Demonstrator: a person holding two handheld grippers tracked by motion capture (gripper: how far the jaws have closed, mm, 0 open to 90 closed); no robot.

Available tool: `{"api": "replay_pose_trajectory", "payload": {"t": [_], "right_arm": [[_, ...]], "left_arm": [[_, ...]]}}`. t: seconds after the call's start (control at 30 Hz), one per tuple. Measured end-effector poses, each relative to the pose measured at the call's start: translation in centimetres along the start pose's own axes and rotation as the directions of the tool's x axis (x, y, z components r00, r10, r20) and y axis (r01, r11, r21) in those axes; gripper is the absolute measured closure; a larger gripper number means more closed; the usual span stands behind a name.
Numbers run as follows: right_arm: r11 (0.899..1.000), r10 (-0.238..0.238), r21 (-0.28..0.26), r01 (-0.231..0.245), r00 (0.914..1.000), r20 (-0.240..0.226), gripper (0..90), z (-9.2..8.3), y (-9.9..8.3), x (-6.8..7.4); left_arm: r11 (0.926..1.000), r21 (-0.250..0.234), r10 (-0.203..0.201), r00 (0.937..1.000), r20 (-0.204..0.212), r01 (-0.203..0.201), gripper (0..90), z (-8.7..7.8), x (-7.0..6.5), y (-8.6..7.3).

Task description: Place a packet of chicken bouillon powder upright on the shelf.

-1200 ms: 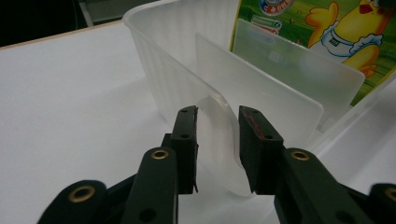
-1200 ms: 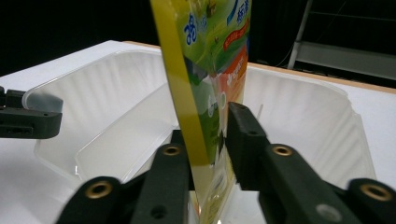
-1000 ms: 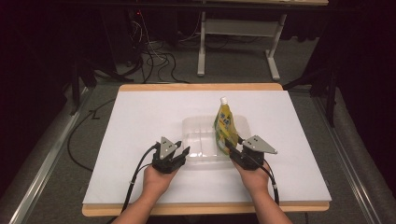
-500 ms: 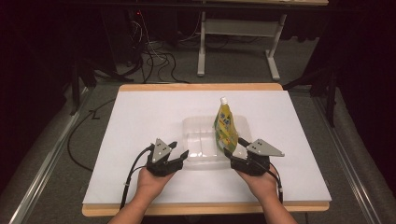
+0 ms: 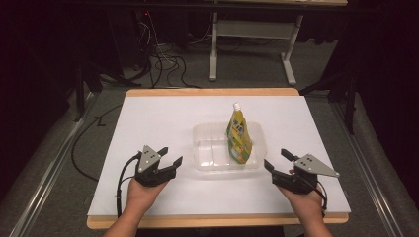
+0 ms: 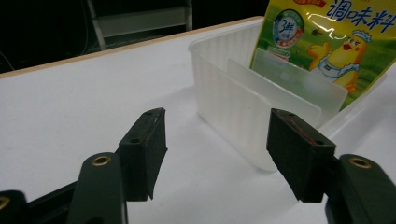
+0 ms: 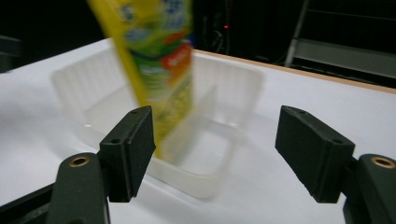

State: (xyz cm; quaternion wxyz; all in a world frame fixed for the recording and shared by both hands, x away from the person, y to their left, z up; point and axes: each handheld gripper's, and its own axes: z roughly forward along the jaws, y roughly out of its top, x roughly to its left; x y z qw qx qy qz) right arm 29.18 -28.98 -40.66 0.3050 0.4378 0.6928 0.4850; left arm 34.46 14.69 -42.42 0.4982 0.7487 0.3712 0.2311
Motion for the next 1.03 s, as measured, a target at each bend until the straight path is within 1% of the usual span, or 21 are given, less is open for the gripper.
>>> {"api": "replay_pose_trajectory", "payload": {"t": [0.07, 0.1, 0.13, 0.17, 0.2, 0.23, 0.27, 0.3, 0.33, 0.37, 0.4, 0.43, 0.53, 0.63, 0.7, 0.77, 0.8, 0.97, 1.03], "right_arm": [[1.000, 0.016, 0.010, -0.017, 0.9992, 0.035, 29.2, -0.5, -0.4, -1.7], [1.000, 0.018, 0.014, -0.019, 0.9986, 0.050, 29.4, -0.7, -0.5, -2.3], [1.000, 0.015, 0.019, -0.017, 0.9975, 0.069, 29.5, -0.9, -0.8, -3.0], [1.000, 0.010, 0.023, -0.013, 0.9957, 0.092, 29.7, -1.1, -1.0, -3.6], [0.999, 0.013, 0.027, -0.017, 0.9930, 0.117, 30.3, -1.2, -1.5, -4.4], [0.999, 0.022, 0.029, -0.026, 0.9898, 0.141, 30.8, -1.3, -2.0, -5.1], [0.999, 0.038, 0.031, -0.043, 0.9869, 0.157, 30.9, -1.3, -2.5, -5.8], [0.997, 0.057, 0.037, -0.064, 0.9834, 0.172, 30.8, -1.3, -3.0, -6.5], [0.995, 0.083, 0.042, -0.092, 0.9799, 0.182, 30.7, -1.2, -3.5, -7.1], [0.993, 0.100, 0.046, -0.110, 0.9777, 0.185, 30.5, -1.1, -3.7, -7.5], [0.991, 0.113, 0.051, -0.124, 0.9752, 0.190, 30.6, -1.0, -3.9, -7.8], [0.991, 0.113, 0.048, -0.124, 0.9753, 0.190, 30.6, -1.0, -3.9, -7.9], [0.993, 0.109, 0.032, -0.116, 0.9782, 0.177, 31.6, -0.8, -3.6, -7.5], [0.993, 0.095, 0.059, -0.106, 0.9824, 0.161, 32.1, -0.2, -3.7, -6.9], [0.993, 0.081, 0.070, -0.092, 0.9846, 0.155, 32.2, 0.0, -3.8, -6.5], [0.994, 0.070, 0.068, -0.082, 0.9853, 0.156, 32.3, 0.0, -3.7, -6.3], [0.994, 0.073, 0.066, -0.085, 0.9848, 0.158, 32.5, -0.1, -3.7, -6.4], [0.993, 0.084, 0.069, -0.096, 0.9826, 0.166, 32.9, -0.1, -3.9, -6.6], [0.991, 0.097, 0.070, -0.110, 0.9812, 0.167, 33.3, -0.2, -3.8, -6.6]], "left_arm": [[0.9997, 0.011, 0.023, 0.9997, -0.010, -0.023, 36.7, -0.6, 0.6, -0.4], [0.9987, 0.024, 0.045, 0.9988, -0.020, -0.044, 36.5, -1.0, 1.0, -0.8], [0.9977, 0.038, 0.057, 0.9979, -0.031, -0.056, 36.4, -1.4, 1.5, -1.4], [0.9973, 0.055, 0.050, 0.9980, -0.039, -0.048, 36.4, -1.9, 2.2, -2.1], [0.9975, 0.067, 0.026, 0.9987, -0.043, -0.023, 36.5, -2.3, 2.8, -2.7], [0.9969, 0.079, 0.007, 0.9986, -0.053, -0.003, 36.5, -2.5, 3.2, -3.2], [0.9964, 0.085, -0.004, 0.9973, -0.073, 0.010, 36.5, -2.6, 3.5, -3.5], [0.9964, 0.081, -0.016, 0.9955, -0.093, 0.024, 36.4, -2.6, 3.8, -3.5], [0.9960, 0.077, -0.037, 0.9940, -0.103, 0.045, 36.4, -2.6, 4.0, -3.5], [0.9946, 0.068, -0.071, 0.9918, -0.106, 0.079, 36.4, -2.6, 4.1, -3.4], [0.9938, 0.060, -0.087, 0.9910, -0.102, 0.093, 36.3, -2.5, 4.1, -3.4], [0.9940, 0.059, -0.086, 0.9916, -0.097, 0.092, 36.0, -2.3, 4.0, -3.3], [0.9961, 0.078, -0.032, 0.9950, -0.094, 0.040, 34.5, -1.8, 3.3, -3.3], [0.9961, 0.085, -0.012, 0.9958, -0.091, 0.020, 33.4, -1.7, 2.9, -3.3], [0.9970, 0.071, -0.024, 0.9958, -0.088, 0.031, 33.3, -1.8, 2.9, -3.2], [0.9973, 0.063, -0.031, 0.9953, -0.092, 0.037, 33.3, -2.0, 3.0, -3.1], [0.9973, 0.060, -0.037, 0.9950, -0.092, 0.043, 33.3, -2.1, 3.1, -3.1], [0.9970, 0.059, -0.044, 0.9945, -0.095, 0.050, 33.3, -2.3, 3.3, -3.1], [0.9968, 0.061, -0.044, 0.9945, -0.095, 0.050, 33.4, -2.4, 3.3, -3.1]]}}
